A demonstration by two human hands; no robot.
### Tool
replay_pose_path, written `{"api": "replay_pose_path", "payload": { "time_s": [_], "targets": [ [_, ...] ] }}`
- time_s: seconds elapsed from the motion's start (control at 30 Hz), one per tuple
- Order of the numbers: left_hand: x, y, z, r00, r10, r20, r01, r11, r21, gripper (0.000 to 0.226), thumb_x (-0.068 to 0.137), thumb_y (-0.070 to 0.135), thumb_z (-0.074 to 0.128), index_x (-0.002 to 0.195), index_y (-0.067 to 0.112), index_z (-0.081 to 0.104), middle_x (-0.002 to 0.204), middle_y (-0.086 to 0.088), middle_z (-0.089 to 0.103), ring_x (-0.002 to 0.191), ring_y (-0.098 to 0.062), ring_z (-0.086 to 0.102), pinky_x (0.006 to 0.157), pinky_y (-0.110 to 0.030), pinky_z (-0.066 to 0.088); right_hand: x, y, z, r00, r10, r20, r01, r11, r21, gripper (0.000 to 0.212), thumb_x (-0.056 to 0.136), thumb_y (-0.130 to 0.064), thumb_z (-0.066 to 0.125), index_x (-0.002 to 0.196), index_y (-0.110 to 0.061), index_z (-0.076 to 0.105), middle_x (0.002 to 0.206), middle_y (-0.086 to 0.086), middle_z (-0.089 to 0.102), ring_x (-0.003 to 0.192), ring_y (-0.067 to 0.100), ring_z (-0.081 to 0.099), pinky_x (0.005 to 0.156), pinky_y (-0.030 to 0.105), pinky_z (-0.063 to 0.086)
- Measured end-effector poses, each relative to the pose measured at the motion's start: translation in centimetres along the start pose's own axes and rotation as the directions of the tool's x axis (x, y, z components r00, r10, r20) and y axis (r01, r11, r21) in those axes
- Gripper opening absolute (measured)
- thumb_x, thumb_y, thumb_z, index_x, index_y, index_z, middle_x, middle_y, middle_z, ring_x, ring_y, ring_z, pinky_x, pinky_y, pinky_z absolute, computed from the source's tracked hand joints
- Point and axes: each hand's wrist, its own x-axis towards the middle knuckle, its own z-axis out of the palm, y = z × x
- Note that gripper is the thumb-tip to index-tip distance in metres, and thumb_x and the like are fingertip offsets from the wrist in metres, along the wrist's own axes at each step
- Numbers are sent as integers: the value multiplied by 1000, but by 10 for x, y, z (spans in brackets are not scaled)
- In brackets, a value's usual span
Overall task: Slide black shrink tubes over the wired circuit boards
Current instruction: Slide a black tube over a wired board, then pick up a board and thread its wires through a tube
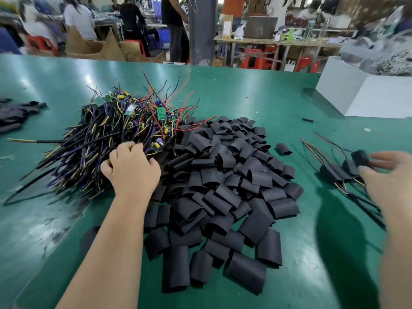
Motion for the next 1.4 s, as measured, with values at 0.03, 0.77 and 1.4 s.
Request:
{"api": "replay_pose_path", "payload": {
  "time_s": [0.03,0.77,1.4],
  "targets": [
    [1,-2,2,1000,5,12,-6,999,47,44,89,28,60,132,19,54,136,-6,49,128,-30,34,103,-46,22,-5,-6,4,999,-35,-6,35,998,-51,33,76,-18,67,109,-18,65,110,14,68,100,31,64,96,50,47],
    [1,4,-21,793,167,-586,-450,809,-379,16,95,17,54,96,6,65,83,-6,67,77,-30,60,73,-37,45,-44,-47,29,984,-170,56,164,981,107,21,82,-8,58,88,-24,71,77,0,69,73,17,61,73,27,41],
    [-58,57,-9,614,785,-86,-705,495,-508,35,94,28,54,124,14,65,88,1,65,78,-16,61,66,-37,51,-112,-85,67,716,-392,578,-296,579,759,27,76,-9,65,103,-9,62,77,4,72,68,16,69,63,20,53]
  ]
}}
